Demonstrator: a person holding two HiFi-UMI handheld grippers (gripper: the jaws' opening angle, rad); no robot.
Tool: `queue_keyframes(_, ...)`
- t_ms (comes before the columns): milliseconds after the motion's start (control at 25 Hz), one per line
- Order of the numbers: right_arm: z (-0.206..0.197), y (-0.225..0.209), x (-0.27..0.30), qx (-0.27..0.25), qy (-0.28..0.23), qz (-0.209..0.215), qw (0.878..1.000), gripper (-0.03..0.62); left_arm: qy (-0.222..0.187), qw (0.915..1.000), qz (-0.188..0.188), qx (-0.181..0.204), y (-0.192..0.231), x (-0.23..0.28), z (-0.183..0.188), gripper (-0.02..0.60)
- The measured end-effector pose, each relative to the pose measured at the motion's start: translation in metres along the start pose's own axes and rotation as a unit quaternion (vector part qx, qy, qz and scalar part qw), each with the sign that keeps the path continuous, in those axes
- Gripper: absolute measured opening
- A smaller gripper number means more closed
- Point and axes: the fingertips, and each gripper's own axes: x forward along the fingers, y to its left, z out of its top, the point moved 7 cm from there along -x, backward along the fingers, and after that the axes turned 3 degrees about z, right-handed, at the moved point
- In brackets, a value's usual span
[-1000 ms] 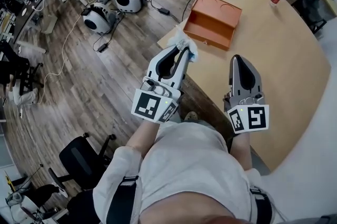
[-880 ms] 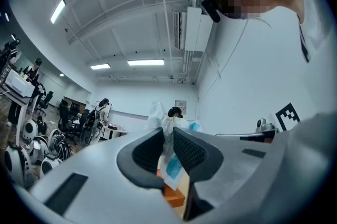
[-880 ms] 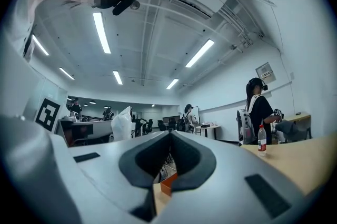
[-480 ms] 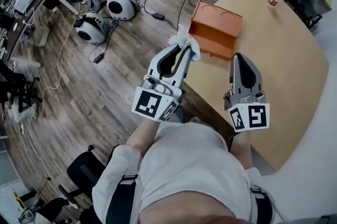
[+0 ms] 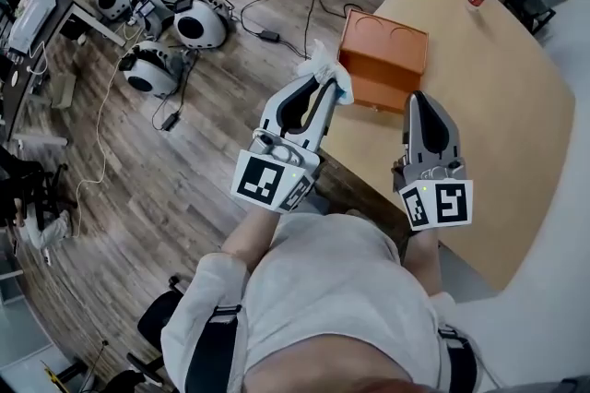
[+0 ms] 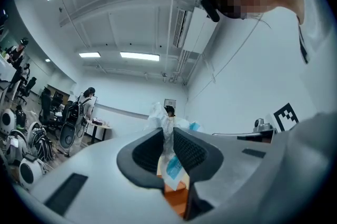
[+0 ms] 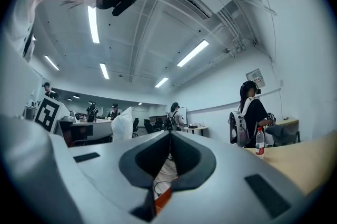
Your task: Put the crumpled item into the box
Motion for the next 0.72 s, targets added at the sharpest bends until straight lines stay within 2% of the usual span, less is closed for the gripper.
queue_keyframes(320, -0.004, 0.008, 0.015, -0.002, -0.005, -0.045, 0.999, 0.011, 0.007, 0.9991, -0.042, -0.008, 0.026, 0.015, -0.004, 0.061)
queue_keyframes(720, -0.017, 0.013, 0.004, 0.001, 0.008, -0.1, 0.995, 0.011, 0.025, 0.9954, -0.089, -0.024, 0.031, 0.029, -0.019, 0.061)
